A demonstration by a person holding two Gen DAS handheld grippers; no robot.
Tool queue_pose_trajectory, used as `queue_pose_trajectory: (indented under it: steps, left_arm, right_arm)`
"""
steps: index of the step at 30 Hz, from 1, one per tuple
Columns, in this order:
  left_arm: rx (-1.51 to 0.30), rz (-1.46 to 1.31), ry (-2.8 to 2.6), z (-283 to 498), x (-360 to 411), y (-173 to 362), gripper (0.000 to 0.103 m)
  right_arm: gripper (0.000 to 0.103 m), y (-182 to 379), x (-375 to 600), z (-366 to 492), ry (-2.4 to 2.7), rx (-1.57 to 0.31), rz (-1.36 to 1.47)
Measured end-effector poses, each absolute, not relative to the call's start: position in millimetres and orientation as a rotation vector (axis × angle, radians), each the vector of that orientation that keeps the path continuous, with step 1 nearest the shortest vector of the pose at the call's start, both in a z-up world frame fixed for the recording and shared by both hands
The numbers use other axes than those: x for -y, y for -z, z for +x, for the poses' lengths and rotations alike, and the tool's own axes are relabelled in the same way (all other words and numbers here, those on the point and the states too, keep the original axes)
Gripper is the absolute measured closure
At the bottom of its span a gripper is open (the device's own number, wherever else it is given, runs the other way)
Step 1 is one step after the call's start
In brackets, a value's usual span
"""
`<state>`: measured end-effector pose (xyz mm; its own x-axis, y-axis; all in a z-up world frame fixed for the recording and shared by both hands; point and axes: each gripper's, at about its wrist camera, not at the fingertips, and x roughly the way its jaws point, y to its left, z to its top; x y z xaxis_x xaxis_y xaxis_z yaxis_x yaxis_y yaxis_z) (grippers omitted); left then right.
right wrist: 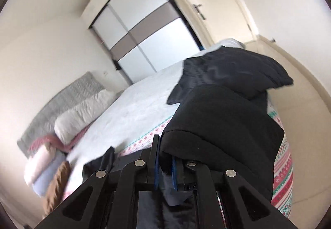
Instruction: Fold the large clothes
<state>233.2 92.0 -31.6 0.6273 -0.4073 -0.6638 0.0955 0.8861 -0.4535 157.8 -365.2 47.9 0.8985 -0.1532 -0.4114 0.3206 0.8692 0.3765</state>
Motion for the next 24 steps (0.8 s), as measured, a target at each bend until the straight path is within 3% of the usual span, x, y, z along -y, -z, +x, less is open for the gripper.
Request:
queue_pose_trajectory:
  steps: [4, 8, 10, 12, 13, 16, 24]
  left_arm:
    - [-0.855, -0.374, 0.303, 233, -87, 32, 0.004]
    - [-0.858, -0.343, 0.305, 231, -85, 31, 0.004]
    - [-0.861, -0.336, 0.307, 231, -85, 30, 0.004]
    - [-0.861, -0.329, 0.307, 230, -86, 29, 0.004]
    - [-0.859, -0.324, 0.307, 229, -87, 28, 0.004]
    - [-0.847, -0.288, 0.316, 225, -86, 23, 0.004]
    - [-0.917, -0.279, 0.512, 226, -47, 13, 0.004]
  right_arm:
    - [0.093, -37, 250, 209, 0.018, -0.594, 0.092]
    - [0.088, 44, 177, 247, -0.138, -0.918, -0.067]
    - [0.08, 86, 163, 259, -0.128, -1.061, -0.082]
    - [0.073, 92, 163, 259, -0.133, -1.015, -0.09]
    - [0.06, 89, 163, 258, -0.158, -1.024, -0.069]
    - [0.038, 72, 172, 253, -0.237, -1.05, 0.068]
    - [0.03, 30, 215, 204, -0.217, -0.97, 0.279]
